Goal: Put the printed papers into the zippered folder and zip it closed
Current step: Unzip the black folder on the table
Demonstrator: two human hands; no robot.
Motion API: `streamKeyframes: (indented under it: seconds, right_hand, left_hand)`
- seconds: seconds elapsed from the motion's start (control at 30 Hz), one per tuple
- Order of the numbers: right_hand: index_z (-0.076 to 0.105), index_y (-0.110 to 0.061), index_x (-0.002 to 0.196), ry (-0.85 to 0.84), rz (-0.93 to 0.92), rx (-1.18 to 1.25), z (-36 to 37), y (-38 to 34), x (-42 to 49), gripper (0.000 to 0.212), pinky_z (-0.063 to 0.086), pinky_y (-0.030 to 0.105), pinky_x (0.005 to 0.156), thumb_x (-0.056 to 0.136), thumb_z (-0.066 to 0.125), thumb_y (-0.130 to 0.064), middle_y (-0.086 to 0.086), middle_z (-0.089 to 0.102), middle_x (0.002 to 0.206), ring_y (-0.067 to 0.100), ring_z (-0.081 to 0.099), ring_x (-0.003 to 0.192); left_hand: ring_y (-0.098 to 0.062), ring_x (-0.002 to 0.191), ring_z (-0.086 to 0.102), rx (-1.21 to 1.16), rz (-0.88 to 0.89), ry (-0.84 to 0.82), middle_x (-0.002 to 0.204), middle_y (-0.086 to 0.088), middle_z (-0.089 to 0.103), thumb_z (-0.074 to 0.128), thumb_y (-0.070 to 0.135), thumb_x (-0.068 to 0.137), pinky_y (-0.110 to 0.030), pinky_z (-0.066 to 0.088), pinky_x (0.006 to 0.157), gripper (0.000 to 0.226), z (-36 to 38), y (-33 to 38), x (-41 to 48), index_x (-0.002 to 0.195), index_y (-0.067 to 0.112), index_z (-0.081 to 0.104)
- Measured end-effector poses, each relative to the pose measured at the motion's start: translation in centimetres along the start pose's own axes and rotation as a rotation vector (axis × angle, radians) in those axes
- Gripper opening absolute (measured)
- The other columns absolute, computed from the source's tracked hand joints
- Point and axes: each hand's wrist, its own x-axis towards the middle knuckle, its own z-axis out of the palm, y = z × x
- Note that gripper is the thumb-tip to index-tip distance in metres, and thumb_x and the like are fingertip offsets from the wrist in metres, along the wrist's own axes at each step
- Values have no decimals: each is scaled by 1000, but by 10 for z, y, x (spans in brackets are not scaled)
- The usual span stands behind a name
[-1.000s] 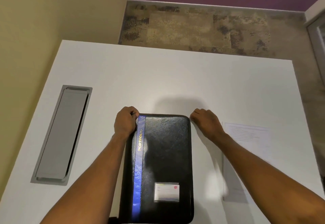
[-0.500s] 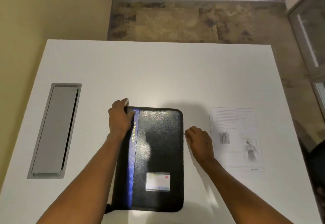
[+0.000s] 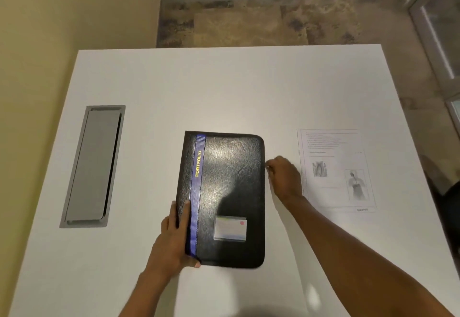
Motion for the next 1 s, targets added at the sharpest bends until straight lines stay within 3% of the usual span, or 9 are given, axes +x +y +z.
streamKeyframes:
  seconds: [0.23,0.4,0.7,1.0]
  right_hand:
    - [77,-8,101,110,-55,0,9,5,-20,18,52,44,76,95,61,-3,11,72,98,33,64,90]
    - [78,-5,101,141,-51,1,15,14,-47,19,55,48,72,95,61,-2,14,74,97,36,66,86]
    - [76,-14,99,62,16,-36,25,9,-109,19,53,38,70,96,59,-5,6,70,94,31,66,85]
    - [73,-17,106,24,162,91,43,9,-168,19,56,42,80,100,56,-11,4,69,101,28,66,93]
  left_hand:
    - [-30,151,24,27,-35,140,175,0,-7,97,48,59,-48,60,85,151,16,5,-6,166,25,-6]
    - [-29,150,23,116,-69,121,174,2,-10,98,51,57,-46,60,85,153,17,10,-6,166,23,-6]
    - [-33,146,28,193,-87,116,174,-1,-9,98,50,55,-46,60,82,154,15,16,-7,165,21,-5]
    - [-33,156,14,150,54,94,173,-7,-18,99,47,56,-49,60,91,160,31,-2,-23,164,20,-17]
